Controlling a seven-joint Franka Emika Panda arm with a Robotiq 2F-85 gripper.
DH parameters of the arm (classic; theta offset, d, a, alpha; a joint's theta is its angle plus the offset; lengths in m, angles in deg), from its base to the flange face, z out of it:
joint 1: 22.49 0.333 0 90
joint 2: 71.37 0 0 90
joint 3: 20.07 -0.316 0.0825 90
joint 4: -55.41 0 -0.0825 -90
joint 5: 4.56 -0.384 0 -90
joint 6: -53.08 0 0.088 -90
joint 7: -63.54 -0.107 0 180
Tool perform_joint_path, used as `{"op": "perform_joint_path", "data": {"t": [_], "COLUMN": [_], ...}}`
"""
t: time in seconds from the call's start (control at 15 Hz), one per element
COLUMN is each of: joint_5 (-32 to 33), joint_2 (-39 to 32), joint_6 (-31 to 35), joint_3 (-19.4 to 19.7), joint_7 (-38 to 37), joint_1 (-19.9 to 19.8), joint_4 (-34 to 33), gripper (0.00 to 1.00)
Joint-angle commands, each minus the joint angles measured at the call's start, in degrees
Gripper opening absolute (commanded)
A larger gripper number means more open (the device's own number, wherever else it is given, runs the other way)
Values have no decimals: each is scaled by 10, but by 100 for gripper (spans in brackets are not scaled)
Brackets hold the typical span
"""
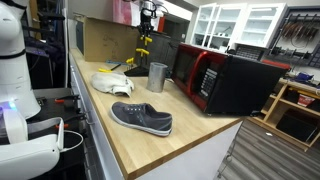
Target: Lift the biggest hammer from the holder and place it on the grey towel
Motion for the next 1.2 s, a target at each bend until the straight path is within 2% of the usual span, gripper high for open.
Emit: {"op": "perform_joint_path", "data": {"t": [0.0,0.27,0.6,0.87,1.13], "joint_5": [-1,-36,-152,-258,-335], "joint_2": [50,69,86,94,108], "joint_6": [39,48,74,43,8], "joint_3": [1,-3,-10,-13,-9], "joint_7": [-17,-51,-110,-108,-106], "joint_1": [-7,-13,-18,-25,-31], "joint_4": [33,26,24,23,43], "gripper": [6,6,6,6,6]}}
